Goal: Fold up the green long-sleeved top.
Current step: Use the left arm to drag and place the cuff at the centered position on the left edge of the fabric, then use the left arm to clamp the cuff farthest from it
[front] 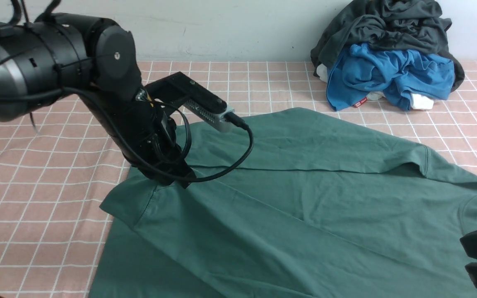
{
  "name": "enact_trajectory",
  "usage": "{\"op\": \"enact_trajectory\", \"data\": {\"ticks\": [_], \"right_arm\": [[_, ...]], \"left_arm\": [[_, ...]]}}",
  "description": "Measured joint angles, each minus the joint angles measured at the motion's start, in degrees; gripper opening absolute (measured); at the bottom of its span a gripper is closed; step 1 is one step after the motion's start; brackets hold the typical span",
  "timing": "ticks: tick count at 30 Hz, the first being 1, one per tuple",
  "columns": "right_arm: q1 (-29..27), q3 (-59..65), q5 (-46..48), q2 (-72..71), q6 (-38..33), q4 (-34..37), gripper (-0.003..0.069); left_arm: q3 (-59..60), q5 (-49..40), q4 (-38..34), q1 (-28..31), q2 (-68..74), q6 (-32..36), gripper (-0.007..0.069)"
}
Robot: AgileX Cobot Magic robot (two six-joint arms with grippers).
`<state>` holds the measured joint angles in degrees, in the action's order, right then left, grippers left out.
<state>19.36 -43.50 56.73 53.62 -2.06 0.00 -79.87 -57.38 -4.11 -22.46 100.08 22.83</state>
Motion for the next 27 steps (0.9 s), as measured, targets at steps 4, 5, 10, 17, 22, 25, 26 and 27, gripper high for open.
{"op": "enact_trajectory", "data": {"ticks": [4, 5, 10, 17, 22, 25, 26, 27], "right_arm": [[0.00, 0.00, 0.00, 0.00, 0.02, 0.00, -0.0014], [0.00, 0.00, 0.00, 0.00, 0.02, 0.00, -0.0014], [0.00, 0.00, 0.00, 0.00, 0.07, 0.00, -0.0014], [0.00, 0.00, -0.98, 0.00, 1.32, -0.89, -0.0014], [0.00, 0.00, -3.84, 0.11, 5.57, -5.15, -0.0014], [0.00, -0.20, -4.70, 0.82, 6.93, -7.02, -0.0014], [0.00, -0.26, -4.94, 1.44, 7.25, -7.59, -0.0014], [0.00, -0.26, -5.13, 2.20, 7.31, -7.80, -0.0014]], "left_arm": [[-1.42, 0.00, 2.73, 0.00, 4.42, -0.83, 0.0043], [-1.73, 0.06, 3.68, 0.00, 5.81, -1.49, 0.0057], [-2.30, 0.71, 8.17, 0.00, 9.51, -6.44, 0.0206], [-5.44, 1.30, 13.00, 0.36, 10.22, -16.42, 0.0470], [-13.60, -2.55, 12.58, 3.66, 12.49, -18.18, 0.0533], [-17.97, -3.65, 10.81, 6.25, 15.10, -18.25, 0.0536], [-20.10, -4.05, 9.83, 7.21, 16.34, -18.19, 0.0536], [-21.78, -4.19, 8.79, 8.15, 17.68, -18.09, 0.0536]]}}
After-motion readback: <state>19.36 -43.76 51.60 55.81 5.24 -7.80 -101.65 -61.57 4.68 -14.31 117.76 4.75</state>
